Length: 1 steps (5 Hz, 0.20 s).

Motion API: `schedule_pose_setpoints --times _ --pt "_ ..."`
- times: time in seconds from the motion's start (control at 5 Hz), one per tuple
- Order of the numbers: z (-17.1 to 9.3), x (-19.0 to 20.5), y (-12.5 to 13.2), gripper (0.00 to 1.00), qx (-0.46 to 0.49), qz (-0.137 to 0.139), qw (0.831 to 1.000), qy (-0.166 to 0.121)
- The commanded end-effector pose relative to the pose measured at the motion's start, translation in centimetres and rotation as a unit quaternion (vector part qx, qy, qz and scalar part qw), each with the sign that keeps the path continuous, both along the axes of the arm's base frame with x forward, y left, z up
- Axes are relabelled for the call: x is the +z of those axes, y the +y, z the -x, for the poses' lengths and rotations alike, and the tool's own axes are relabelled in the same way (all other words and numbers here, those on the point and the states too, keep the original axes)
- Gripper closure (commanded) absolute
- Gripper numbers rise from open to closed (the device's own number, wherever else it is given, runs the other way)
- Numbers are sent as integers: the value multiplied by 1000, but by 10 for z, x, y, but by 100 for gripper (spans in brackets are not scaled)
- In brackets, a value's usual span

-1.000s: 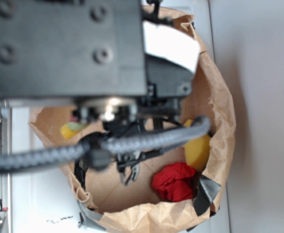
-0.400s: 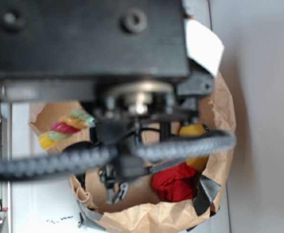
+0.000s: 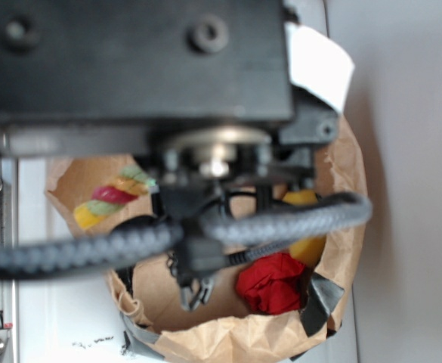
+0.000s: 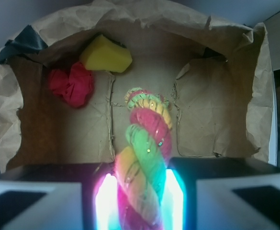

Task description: Grab the multicolored rope.

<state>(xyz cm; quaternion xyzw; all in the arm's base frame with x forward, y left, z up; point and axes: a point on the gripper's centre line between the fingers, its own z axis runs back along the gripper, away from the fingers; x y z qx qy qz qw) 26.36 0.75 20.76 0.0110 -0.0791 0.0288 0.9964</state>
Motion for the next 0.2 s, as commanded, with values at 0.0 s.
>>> schedule_pose_setpoints --times 0.0 --pt "1 10 7 10 -14 -31 997 -63"
